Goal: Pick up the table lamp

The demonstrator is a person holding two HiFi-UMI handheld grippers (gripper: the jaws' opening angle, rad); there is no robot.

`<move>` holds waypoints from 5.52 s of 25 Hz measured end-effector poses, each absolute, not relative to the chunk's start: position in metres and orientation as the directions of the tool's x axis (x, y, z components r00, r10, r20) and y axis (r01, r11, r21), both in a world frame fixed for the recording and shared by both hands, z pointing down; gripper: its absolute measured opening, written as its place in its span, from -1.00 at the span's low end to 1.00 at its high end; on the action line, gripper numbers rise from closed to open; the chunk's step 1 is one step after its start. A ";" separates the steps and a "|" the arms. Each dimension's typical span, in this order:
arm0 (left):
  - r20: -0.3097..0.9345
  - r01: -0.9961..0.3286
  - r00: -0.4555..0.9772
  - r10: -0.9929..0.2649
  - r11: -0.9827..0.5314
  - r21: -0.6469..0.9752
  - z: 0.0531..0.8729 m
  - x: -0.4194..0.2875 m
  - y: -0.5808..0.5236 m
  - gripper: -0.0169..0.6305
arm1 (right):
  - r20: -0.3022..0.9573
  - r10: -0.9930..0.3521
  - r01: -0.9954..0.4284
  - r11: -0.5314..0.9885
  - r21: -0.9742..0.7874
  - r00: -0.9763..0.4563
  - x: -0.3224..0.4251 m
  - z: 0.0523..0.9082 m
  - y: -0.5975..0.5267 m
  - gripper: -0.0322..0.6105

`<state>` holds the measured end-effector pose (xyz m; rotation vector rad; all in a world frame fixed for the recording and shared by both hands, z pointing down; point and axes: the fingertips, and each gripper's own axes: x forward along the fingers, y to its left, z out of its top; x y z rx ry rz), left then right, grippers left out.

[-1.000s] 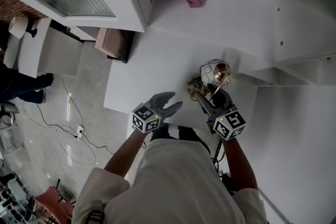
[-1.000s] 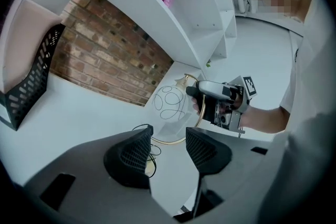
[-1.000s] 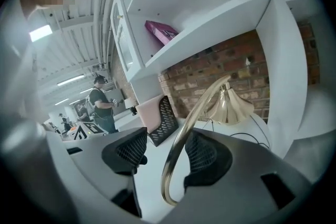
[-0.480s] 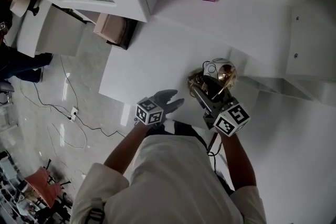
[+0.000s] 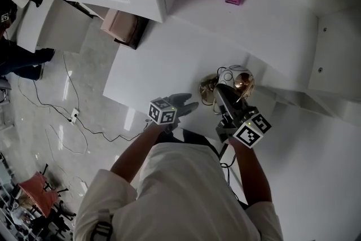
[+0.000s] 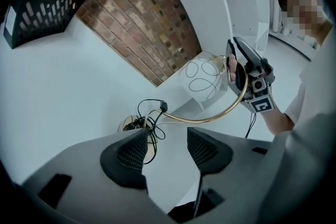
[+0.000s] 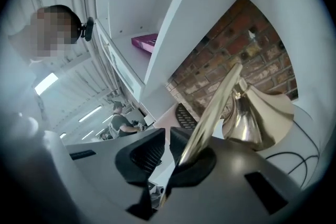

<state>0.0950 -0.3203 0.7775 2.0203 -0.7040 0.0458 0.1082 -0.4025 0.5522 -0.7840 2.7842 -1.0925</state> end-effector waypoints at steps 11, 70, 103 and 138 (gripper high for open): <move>0.310 -0.470 0.829 -0.466 -0.278 0.838 0.804 0.099 -0.318 -0.12 | 0.129 -0.457 -0.391 0.544 -0.743 -0.880 0.108 0.546 -0.408 -0.91; -0.129 0.101 0.901 -0.414 -0.090 0.991 0.754 0.070 -0.276 -0.27 | 0.016 -0.487 -0.399 0.694 -0.599 -0.873 0.023 0.375 -0.294 -0.89; -0.200 0.138 0.758 -0.621 -0.148 0.979 0.710 0.129 -0.092 -0.29 | -0.012 -0.215 -0.171 0.807 -0.565 -0.977 0.090 0.339 -0.071 -0.89; -0.249 0.169 0.734 -0.632 -0.185 0.968 0.681 0.047 -0.053 -0.29 | 0.012 -0.227 -0.204 0.852 -0.482 -0.974 0.013 0.319 -0.028 -0.87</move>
